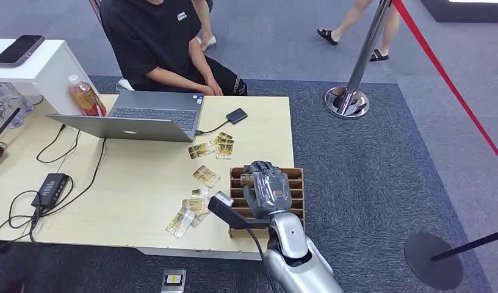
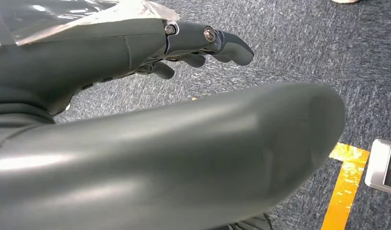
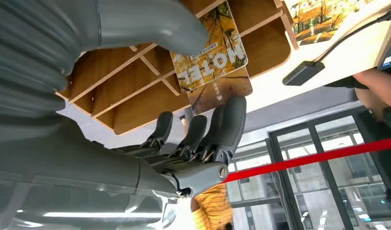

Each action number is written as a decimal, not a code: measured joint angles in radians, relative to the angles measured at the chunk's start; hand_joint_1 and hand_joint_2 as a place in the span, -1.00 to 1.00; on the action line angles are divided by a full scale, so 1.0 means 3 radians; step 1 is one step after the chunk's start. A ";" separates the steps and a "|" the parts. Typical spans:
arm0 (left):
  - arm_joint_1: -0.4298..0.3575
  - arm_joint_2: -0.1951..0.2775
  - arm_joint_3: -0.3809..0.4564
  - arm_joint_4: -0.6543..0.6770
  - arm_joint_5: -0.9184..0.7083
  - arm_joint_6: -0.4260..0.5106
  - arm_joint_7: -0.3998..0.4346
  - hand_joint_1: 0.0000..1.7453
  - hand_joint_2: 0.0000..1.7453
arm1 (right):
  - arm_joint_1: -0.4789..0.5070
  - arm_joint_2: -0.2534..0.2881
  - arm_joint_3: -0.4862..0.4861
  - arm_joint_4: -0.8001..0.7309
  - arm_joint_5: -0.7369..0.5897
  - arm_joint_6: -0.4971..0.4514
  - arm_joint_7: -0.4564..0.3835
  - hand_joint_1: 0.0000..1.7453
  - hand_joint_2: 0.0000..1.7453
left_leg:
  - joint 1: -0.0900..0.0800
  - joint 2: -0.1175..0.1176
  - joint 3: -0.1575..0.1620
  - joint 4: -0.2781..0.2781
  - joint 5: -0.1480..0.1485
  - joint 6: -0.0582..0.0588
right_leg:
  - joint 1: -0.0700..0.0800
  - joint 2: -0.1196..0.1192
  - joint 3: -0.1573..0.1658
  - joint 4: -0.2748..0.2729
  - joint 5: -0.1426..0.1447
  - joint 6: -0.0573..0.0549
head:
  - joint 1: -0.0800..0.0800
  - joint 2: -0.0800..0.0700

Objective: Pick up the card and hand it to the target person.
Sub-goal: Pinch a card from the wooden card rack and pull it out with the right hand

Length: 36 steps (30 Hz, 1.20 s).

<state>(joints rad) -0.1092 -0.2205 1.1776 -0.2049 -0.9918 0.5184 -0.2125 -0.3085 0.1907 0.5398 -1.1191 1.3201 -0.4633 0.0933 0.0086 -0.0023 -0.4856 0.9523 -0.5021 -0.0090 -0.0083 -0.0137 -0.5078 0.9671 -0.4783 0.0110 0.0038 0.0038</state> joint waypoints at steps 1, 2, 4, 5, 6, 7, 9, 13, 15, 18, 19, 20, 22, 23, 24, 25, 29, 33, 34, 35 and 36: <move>0.0000 0.0000 0.0000 0.0000 0.0000 0.0000 0.0000 -1.00 -1.00 | 0.0000 0.0000 0.0000 0.0003 0.0000 0.0001 0.0001 -0.13 1.00 | 0.0000 0.0000 0.0000 0.0000 0.0000 0.0000 | 0.0000 0.0000 0.0000 0.0000 0.0000 0.0000 | 0.0000 0.0000; 0.0000 0.0000 0.0000 0.0000 0.0000 0.0000 0.0000 -1.00 -1.00 | 0.0000 0.0000 0.0000 0.0006 -0.0001 0.0002 0.0002 -0.13 1.00 | 0.0000 0.0000 0.0000 0.0000 0.0000 0.0000 | 0.0000 0.0000 0.0000 0.0000 0.0000 0.0000 | 0.0000 0.0000; 0.0000 0.0000 0.0000 0.0000 -0.0001 0.0000 0.0000 -1.00 -1.00 | -0.0001 0.0000 0.0000 0.0015 -0.0004 0.0009 0.0006 -0.14 1.00 | 0.0000 0.0000 0.0000 0.0000 0.0000 0.0000 | 0.0000 0.0000 0.0000 0.0000 0.0000 0.0000 | 0.0000 0.0000; 0.0000 0.0000 0.0000 0.0000 -0.0002 0.0000 0.0000 -1.00 -1.00 | -0.0001 0.0000 0.0000 0.0019 -0.0005 0.0012 0.0009 -0.14 1.00 | 0.0000 0.0000 0.0000 0.0000 0.0000 0.0000 | 0.0000 0.0000 0.0000 0.0000 0.0000 0.0000 | 0.0000 0.0000; 0.0000 0.0000 0.0000 0.0000 -0.0003 0.0000 0.0002 -1.00 -1.00 | -0.0002 0.0000 0.0000 0.0025 -0.0008 0.0015 0.0012 -0.14 1.00 | 0.0000 0.0000 0.0000 0.0000 0.0000 0.0000 | 0.0000 0.0000 0.0000 0.0000 0.0000 0.0000 | 0.0000 0.0000; 0.0000 0.0000 0.0000 0.0000 -0.0004 0.0000 0.0005 -1.00 -1.00 | -0.0003 0.0000 0.0000 0.0032 -0.0011 0.0017 0.0016 -0.14 1.00 | 0.0000 0.0000 0.0000 0.0000 0.0000 0.0000 | 0.0000 0.0000 0.0000 0.0000 0.0000 0.0000 | 0.0000 0.0000; 0.0000 0.0000 0.0000 0.0000 -0.0005 0.0000 0.0012 -1.00 -1.00 | -0.0005 0.0000 0.0000 0.0052 -0.0018 0.0020 0.0026 -0.14 1.00 | 0.0000 0.0000 0.0000 0.0000 0.0000 0.0000 | 0.0000 0.0000 0.0000 0.0000 0.0000 0.0000 | 0.0000 0.0000; 0.0000 0.0000 0.0000 0.0000 -0.0005 0.0000 0.0014 -1.00 -1.00 | -0.0010 0.0000 0.0000 0.0087 -0.0022 0.0025 0.0039 -0.14 1.00 | 0.0000 0.0000 -0.0001 0.0000 0.0000 0.0000 | 0.0000 0.0000 0.0000 0.0000 0.0000 0.0000 | 0.0000 0.0000; 0.0000 0.0000 0.0000 0.0000 -0.0005 -0.0003 0.0014 -1.00 -1.00 | -0.0015 0.0001 0.0000 0.0103 -0.0022 0.0027 0.0044 -0.16 1.00 | 0.0000 0.0000 -0.0001 0.0000 0.0000 0.0000 | 0.0000 0.0000 0.0000 0.0000 0.0000 0.0000 | 0.0001 0.0000; 0.0000 0.0000 0.0000 0.0000 -0.0005 -0.0006 0.0014 -1.00 -1.00 | -0.0027 0.0008 0.0000 0.0127 -0.0023 0.0027 0.0052 -0.16 1.00 | 0.0000 0.0000 0.0000 0.0000 0.0000 0.0000 | 0.0000 0.0000 0.0000 0.0000 0.0000 0.0000 | 0.0000 0.0000; 0.0000 0.0000 0.0000 0.0000 -0.0005 -0.0006 0.0014 -1.00 -1.00 | -0.0030 0.0011 0.0000 0.0135 -0.0023 0.0027 0.0056 -0.17 1.00 | 0.0000 0.0000 0.0000 0.0000 0.0000 0.0000 | 0.0000 0.0000 0.0000 0.0000 0.0000 0.0000 | 0.0000 0.0000; 0.0000 0.0000 0.0000 0.0000 -0.0005 -0.0006 0.0014 -1.00 -1.00 | -0.0035 0.0013 0.0000 0.0143 -0.0023 0.0026 0.0060 -0.18 1.00 | 0.0000 0.0000 0.0000 0.0000 0.0000 0.0000 | 0.0000 0.0000 0.0000 0.0000 0.0000 0.0000 | 0.0000 0.0000; 0.0000 0.0000 -0.0001 0.0000 -0.0010 -0.0007 0.0014 -1.00 -1.00 | -0.0046 0.0017 0.0000 0.0160 -0.0024 0.0022 0.0073 -0.18 1.00 | 0.0000 0.0000 0.0000 0.0000 0.0000 0.0000 | 0.0000 0.0000 0.0000 0.0000 0.0000 0.0000 | 0.0000 0.0000; 0.0000 0.0000 -0.0001 0.0000 -0.0012 -0.0007 0.0014 -1.00 -1.00 | -0.0051 0.0017 0.0000 0.0168 -0.0025 0.0020 0.0079 -0.18 1.00 | 0.0000 0.0000 0.0000 0.0000 0.0000 0.0000 | 0.0000 0.0000 0.0000 0.0000 0.0000 0.0000 | 0.0000 0.0000; 0.0000 0.0000 -0.0001 0.0000 -0.0015 -0.0007 0.0014 -1.00 -1.00 | -0.0055 0.0018 0.0000 0.0173 -0.0026 0.0017 0.0083 -0.18 1.00 | 0.0000 0.0000 0.0000 0.0000 0.0000 0.0000 | 0.0000 0.0000 0.0000 0.0000 0.0000 0.0000 | 0.0000 0.0000; 0.0000 0.0000 -0.0001 0.0000 -0.0018 -0.0007 0.0014 -1.00 -1.00 | -0.0058 0.0018 0.0000 0.0177 -0.0027 0.0014 0.0086 -0.18 1.00 | 0.0000 0.0000 0.0000 0.0000 0.0000 0.0000 | 0.0000 0.0000 0.0000 0.0000 0.0000 0.0000 | 0.0000 0.0000; 0.0000 0.0000 -0.0002 0.0000 -0.0024 -0.0011 0.0014 -1.00 -1.00 | -0.0064 0.0018 0.0000 0.0190 -0.0031 -0.0002 0.0089 -0.18 1.00 | 0.0000 0.0000 0.0000 0.0000 0.0000 0.0000 | 0.0000 0.0000 0.0000 0.0000 0.0000 0.0000 | 0.0000 0.0000; 0.0000 0.0000 -0.0003 0.0000 -0.0025 -0.0016 0.0011 -1.00 -1.00 | -0.0068 0.0019 -0.0001 0.0205 -0.0043 -0.0016 0.0090 -0.18 1.00 | 0.0000 0.0000 0.0000 0.0000 0.0000 0.0000 | 0.0000 0.0000 0.0000 0.0000 0.0000 0.0000 | 0.0000 0.0000; 0.0000 0.0000 -0.0003 0.0000 -0.0026 -0.0017 0.0008 -1.00 -1.00 | -0.0068 0.0019 -0.0001 0.0207 -0.0044 -0.0018 0.0090 -0.18 1.00 | 0.0000 0.0000 -0.0001 0.0000 0.0000 0.0000 | 0.0000 0.0000 0.0000 0.0000 0.0000 0.0000 | 0.0000 0.0000; 0.0000 0.0000 -0.0003 0.0000 -0.0026 -0.0017 0.0004 -1.00 -1.00 | -0.0069 0.0019 -0.0002 0.0209 -0.0045 -0.0018 0.0090 -0.18 1.00 | 0.0000 0.0000 -0.0001 0.0000 0.0000 0.0000 | 0.0000 0.0000 0.0000 0.0000 0.0000 0.0000 | 0.0000 0.0000; 0.0000 0.0000 -0.0003 0.0000 -0.0026 -0.0017 0.0000 -1.00 -1.00 | -0.0070 0.0018 -0.0002 0.0209 -0.0046 -0.0018 0.0091 -0.17 1.00 | 0.0000 0.0000 -0.0001 0.0000 0.0000 0.0000 | 0.0000 0.0000 0.0000 0.0000 0.0000 0.0000 | 0.0000 0.0000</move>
<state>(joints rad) -0.1092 -0.2205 1.1769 -0.2049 -0.9998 0.5135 -0.2124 -0.3294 0.1963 0.5392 -1.0563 1.3064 -0.4688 0.1205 0.0087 -0.0023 -0.4858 0.9522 -0.5021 -0.0090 -0.0083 -0.0137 -0.5079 0.9671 -0.4783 0.0110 0.0038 0.0038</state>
